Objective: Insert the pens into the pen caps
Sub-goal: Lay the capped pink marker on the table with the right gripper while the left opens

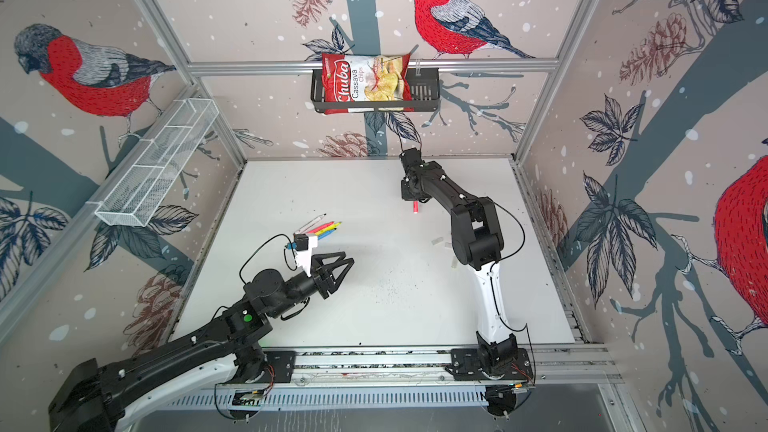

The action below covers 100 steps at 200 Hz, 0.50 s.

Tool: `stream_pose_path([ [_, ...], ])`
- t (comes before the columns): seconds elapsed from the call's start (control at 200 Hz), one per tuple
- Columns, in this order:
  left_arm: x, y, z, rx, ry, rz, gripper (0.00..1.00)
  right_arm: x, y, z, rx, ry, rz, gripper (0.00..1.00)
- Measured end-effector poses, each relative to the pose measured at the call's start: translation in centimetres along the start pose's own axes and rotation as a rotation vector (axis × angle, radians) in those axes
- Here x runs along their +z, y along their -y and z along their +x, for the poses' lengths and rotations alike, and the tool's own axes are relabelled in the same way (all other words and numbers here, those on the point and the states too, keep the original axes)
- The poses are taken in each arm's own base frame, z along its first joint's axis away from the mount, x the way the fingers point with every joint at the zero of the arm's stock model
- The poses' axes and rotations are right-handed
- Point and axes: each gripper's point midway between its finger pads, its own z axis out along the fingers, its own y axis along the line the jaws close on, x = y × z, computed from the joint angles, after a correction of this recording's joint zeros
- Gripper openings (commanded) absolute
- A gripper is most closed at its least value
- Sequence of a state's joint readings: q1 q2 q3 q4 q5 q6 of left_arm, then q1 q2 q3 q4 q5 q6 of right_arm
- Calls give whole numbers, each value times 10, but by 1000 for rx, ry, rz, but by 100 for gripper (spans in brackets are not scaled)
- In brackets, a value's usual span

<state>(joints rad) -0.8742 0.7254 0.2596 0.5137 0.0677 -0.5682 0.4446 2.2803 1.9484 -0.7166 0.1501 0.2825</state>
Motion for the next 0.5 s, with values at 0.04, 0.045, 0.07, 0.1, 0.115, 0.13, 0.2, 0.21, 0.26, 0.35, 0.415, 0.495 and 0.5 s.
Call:
stream_pose_path([
  [0.04, 0, 0, 1, 0, -3, -2, 51, 2, 1, -1, -5, -6, 7, 13],
  [0.045, 0, -1, 1, 0, -3, -3, 51, 3, 1, -1, -5, -7, 9, 13],
  [0.07, 1, -1, 1, 0, -5, -3, 51, 4, 1, -1, -8, -10, 11, 13],
  [0.1, 1, -1, 1, 1, -7, -7, 51, 6, 2, -2, -18, -12, 15, 13],
  [0.115, 1, -1, 1, 2, -5, -10, 51, 7, 3, -2, -16, -13, 17, 13],
  [0.13, 1, -1, 1, 3, -5, -12, 51, 8, 4, -2, -16, -15, 19, 14],
  [0.2, 2, -1, 0, 8, -5, -10, 51, 12, 6, -3, -18, -24, 27, 15],
  [0.21, 2, -1, 0, 8, -5, -10, 51, 12, 6, -2, -18, -26, 29, 15],
  [0.26, 2, 0, 0, 10, -5, -10, 51, 16, 9, -3, -19, -36, 39, 15],
  [0.35, 1, 0, 0, 15, -2, -9, 51, 23, 16, -6, -16, -41, 55, 17],
  [0.415, 0, 1, 0, 17, -3, -7, 51, 26, 21, -7, -22, -48, 65, 18],
  [0.495, 0, 1, 1, 18, -8, -7, 51, 28, 27, -7, -15, -55, 72, 18],
  [0.5, 0, 1, 1, 18, -8, -8, 51, 28, 27, -7, -14, -56, 72, 18],
])
